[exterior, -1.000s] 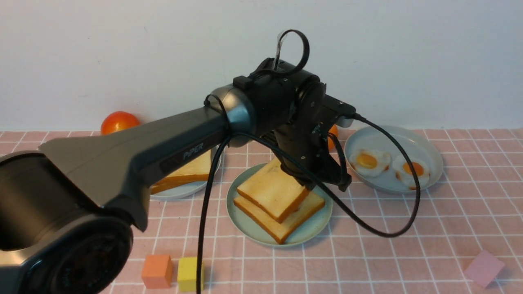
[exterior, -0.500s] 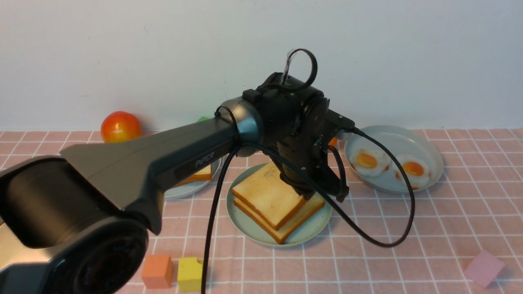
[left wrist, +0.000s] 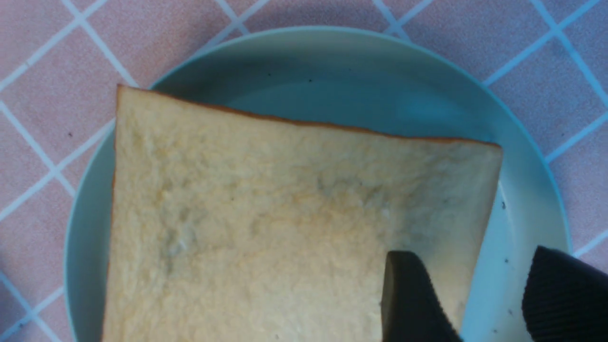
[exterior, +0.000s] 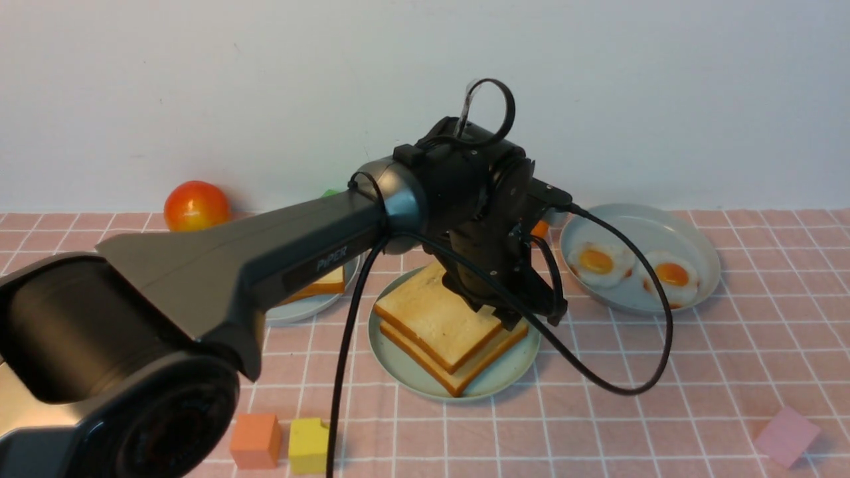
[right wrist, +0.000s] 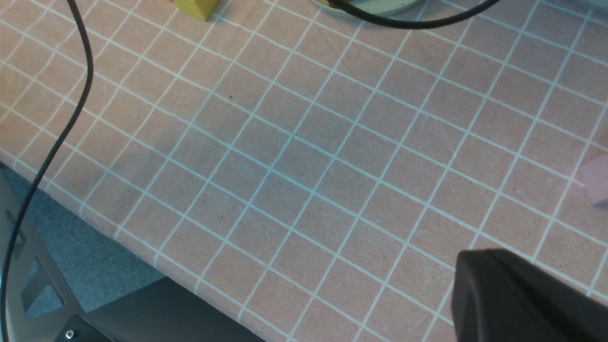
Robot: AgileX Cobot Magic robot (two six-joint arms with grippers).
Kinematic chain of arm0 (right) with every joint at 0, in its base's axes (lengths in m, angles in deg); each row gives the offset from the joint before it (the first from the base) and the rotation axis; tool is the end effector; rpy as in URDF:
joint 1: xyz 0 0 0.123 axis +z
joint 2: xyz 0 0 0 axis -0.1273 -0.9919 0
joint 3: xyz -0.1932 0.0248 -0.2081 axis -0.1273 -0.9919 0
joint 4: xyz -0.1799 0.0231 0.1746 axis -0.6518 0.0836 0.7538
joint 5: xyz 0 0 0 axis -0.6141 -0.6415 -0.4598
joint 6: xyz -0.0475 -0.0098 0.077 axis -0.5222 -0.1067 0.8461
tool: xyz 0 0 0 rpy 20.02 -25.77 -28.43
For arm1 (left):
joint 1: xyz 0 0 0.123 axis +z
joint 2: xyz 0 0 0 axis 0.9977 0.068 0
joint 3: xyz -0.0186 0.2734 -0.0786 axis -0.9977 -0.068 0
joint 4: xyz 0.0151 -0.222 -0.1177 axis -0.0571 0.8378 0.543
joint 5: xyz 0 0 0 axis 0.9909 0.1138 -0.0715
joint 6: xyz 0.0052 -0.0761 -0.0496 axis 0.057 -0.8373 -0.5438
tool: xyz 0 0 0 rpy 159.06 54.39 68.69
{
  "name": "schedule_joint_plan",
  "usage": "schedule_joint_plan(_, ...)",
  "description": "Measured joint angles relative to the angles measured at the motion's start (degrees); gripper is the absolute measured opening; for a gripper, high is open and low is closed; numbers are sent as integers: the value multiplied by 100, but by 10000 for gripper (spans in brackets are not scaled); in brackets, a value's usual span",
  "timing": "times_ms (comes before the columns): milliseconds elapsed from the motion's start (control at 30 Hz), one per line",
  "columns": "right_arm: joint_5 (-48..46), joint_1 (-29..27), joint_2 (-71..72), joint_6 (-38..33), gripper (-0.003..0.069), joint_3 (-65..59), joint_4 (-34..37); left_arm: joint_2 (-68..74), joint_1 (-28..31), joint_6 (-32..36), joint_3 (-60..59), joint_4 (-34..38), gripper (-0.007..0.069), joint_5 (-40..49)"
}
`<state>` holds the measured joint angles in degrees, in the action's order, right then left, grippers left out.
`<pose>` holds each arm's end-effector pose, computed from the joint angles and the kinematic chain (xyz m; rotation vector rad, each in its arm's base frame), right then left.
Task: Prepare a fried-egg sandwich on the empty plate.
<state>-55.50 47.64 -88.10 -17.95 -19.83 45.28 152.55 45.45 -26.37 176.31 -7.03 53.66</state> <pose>0.0525 0.0463 0.3634 -0.7086 2.3164 0.4001 0.3807 -0.3232 0.2200 0.7937 2.5658 -0.2189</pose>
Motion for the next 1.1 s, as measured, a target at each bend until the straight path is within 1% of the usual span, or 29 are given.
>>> schedule_joint_plan(67, 0, 0, 0, -8, 22, 0, 0, -162, 0, 0, 0, 41, 362, 90)
schedule_joint_plan(167, 0, 0, 0, -8, 24, -5, 0, -499, 0, 0, -5, 71, 324, 158)
schedule_joint_plan(233, 0, 0, 0, -8, 25, -5, 0, -1147, 0, 0, -5, 124, 220, 243)
schedule_joint_plan(267, 0, 0, 0, -8, 25, -5, 0, -1252, 0, 0, -5, 137, 211, 251)
schedule_joint_plan(300, 5, 0, 0, -8, 25, -5, 0, -1463, 0, 0, -5, 164, 178, 296)
schedule_joint_plan(333, 5, 0, 0, -8, 25, -5, 0, -1839, 0, 0, -5, 215, 106, 395)
schedule_joint_plan(400, 5, 0, 0, -8, 25, -5, 0, -2346, 0, 19, -5, 312, 25, 559)
schedule_joint_plan(433, 5, 0, 0, -8, 25, -5, 0, -2393, 0, 27, -5, 322, 18, 576)
schedule_joint_plan(500, 5, 0, 0, -12, 25, -5, 0, -3081, 0, 94, -254, 441, 12, 671)
schedule_joint_plan(567, 5, 0, 0, -12, 26, -5, 0, -3437, 0, 143, -549, 529, 12, 669)
schedule_joint_plan(633, 5, 0, 0, -12, 29, -5, 0, -4025, 0, 180, -1287, 671, 12, 561)
schedule_joint_plan(667, 5, 0, 0, -12, 29, -5, 0, -4139, 0, 180, -1359, 691, 12, 524)
schedule_joint_plan(800, 12, 0, 0, -12, 31, -5, 0, -5513, 0, 195, -3271, 777, 12, -282)
schedule_joint_plan(967, 12, 0, 0, -12, 31, -5, 0, -6927, 0, 195, -4986, 918, 12, -1369)
schedule_joint_plan(1033, 12, 0, 0, -12, 31, -5, 0, -7195, 0, 200, -5363, 1008, 12, -1588)
schedule_joint_plan(1100, 17, 0, 0, -12, 31, -5, 0, -7858, 0, 258, -6381, 1292, 12, -2131)
